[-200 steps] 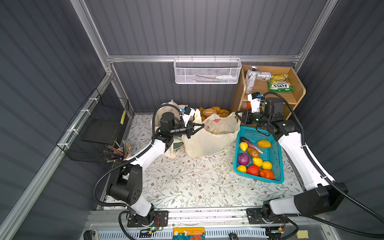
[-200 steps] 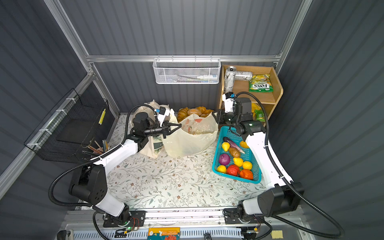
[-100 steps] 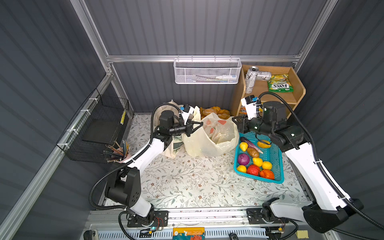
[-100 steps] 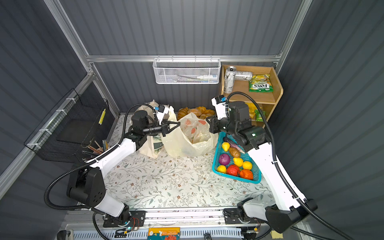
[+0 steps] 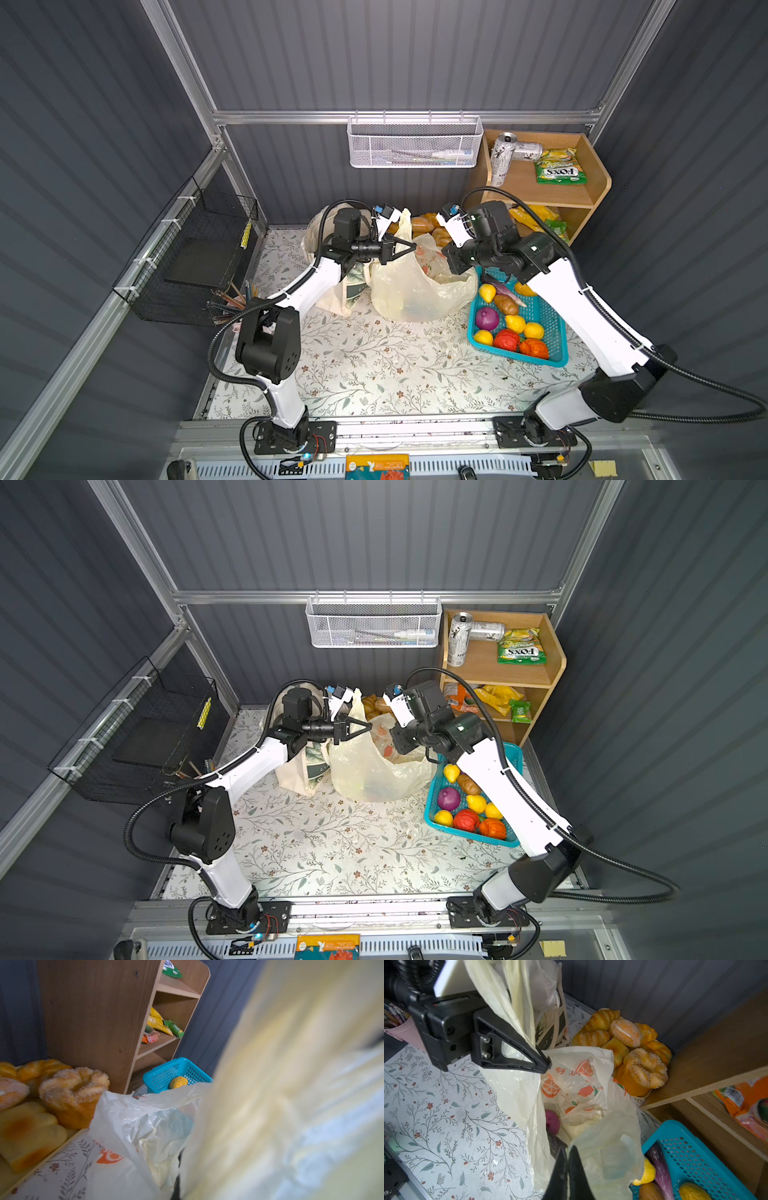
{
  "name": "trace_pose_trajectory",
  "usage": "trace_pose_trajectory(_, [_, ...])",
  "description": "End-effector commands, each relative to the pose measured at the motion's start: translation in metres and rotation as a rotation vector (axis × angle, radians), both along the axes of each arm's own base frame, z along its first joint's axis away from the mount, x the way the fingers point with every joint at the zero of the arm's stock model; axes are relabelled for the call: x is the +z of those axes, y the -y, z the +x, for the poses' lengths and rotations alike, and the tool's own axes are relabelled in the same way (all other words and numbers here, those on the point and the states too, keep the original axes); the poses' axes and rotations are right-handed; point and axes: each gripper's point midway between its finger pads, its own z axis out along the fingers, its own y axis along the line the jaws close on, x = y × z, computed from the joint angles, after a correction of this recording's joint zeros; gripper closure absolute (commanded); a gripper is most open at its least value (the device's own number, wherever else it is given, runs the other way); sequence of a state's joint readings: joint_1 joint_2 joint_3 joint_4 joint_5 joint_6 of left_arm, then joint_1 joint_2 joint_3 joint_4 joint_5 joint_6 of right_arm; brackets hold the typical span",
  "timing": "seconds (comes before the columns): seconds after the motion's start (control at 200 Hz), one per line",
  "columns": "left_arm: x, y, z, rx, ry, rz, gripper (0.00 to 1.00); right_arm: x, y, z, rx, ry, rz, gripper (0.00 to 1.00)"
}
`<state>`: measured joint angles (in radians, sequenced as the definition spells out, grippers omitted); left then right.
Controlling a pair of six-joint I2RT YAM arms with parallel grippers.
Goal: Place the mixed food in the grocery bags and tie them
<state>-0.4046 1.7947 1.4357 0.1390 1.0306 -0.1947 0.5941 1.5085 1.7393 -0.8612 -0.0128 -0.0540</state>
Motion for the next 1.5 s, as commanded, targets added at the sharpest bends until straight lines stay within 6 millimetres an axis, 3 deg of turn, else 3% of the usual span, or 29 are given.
trace_pose_trajectory(0.0, [-0.004,0.012,-0.020,-0.121,-0.047,0.000,1.00,0.019,-0.017,0.000,0.089,0.051,0.010,1.00])
trace_pose_trajectory(0.18, [-0.019,0.017,-0.032,-0.190,-0.102,0.022,1.00,0.029,-0.051,-0.005,0.223,0.027,0.118,1.00])
trace_pose_trajectory(0.48, [-0.022,0.015,-0.039,-0.230,-0.117,0.059,1.00,0.009,-0.080,-0.010,0.331,-0.049,0.190,1.00])
trace_pose_trajectory(0.66, [-0.025,0.011,-0.048,-0.257,-0.121,0.102,0.93,-0.014,-0.081,-0.004,0.308,-0.102,0.162,1.00])
trace_pose_trajectory(0.915, [-0.025,0.000,-0.071,-0.318,-0.072,0.142,0.72,-0.017,-0.084,0.001,0.291,-0.112,0.179,0.99])
trace_pose_trajectory(1.191, [-0.014,-0.003,-0.083,-0.366,-0.039,0.110,0.68,-0.023,-0.087,0.003,0.281,-0.132,0.184,0.98])
trace_pose_trajectory(1.491, [-0.003,0.000,-0.080,-0.373,-0.023,0.059,0.65,-0.035,-0.100,-0.011,0.305,-0.163,0.185,0.99])
